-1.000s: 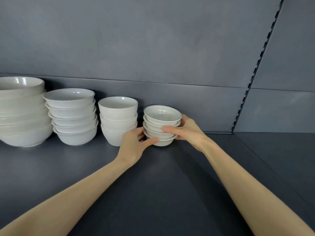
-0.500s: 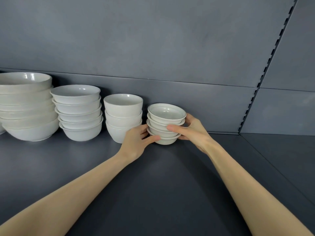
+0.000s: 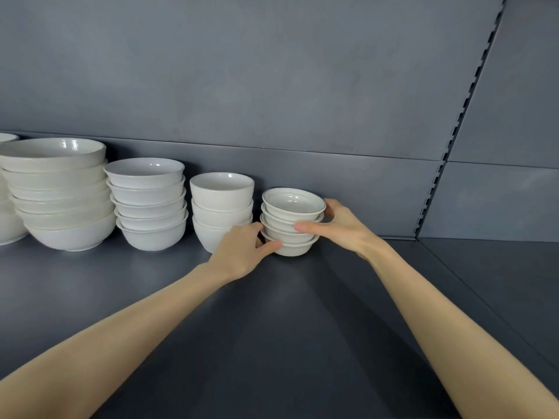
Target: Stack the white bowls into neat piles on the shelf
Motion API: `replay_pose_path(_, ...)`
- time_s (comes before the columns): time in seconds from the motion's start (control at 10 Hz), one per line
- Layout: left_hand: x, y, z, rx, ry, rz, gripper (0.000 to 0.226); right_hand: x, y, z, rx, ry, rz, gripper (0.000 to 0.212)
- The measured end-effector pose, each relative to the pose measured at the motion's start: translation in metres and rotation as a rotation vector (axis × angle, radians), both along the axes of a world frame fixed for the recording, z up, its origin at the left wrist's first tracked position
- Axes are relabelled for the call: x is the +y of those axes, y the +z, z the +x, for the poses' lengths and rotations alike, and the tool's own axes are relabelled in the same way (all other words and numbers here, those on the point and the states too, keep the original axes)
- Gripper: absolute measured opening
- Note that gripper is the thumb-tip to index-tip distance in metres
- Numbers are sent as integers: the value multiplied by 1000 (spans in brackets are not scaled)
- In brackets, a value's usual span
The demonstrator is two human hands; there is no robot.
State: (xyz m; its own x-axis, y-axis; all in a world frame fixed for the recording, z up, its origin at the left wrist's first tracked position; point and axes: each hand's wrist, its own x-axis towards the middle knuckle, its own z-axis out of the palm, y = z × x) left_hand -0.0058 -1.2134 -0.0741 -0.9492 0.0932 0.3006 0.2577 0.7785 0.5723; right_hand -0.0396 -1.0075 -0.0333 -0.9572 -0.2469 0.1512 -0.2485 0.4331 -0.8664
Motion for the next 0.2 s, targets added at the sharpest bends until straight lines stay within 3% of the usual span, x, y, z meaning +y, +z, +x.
replay_pose_path(0.1,0,18,14,-8,-5,-186,33,6,12,4,46,-19,116,94)
replay_pose_path(0.2,-5,45,30,46,19,-249,30,5,34,16,138,-48,263,102)
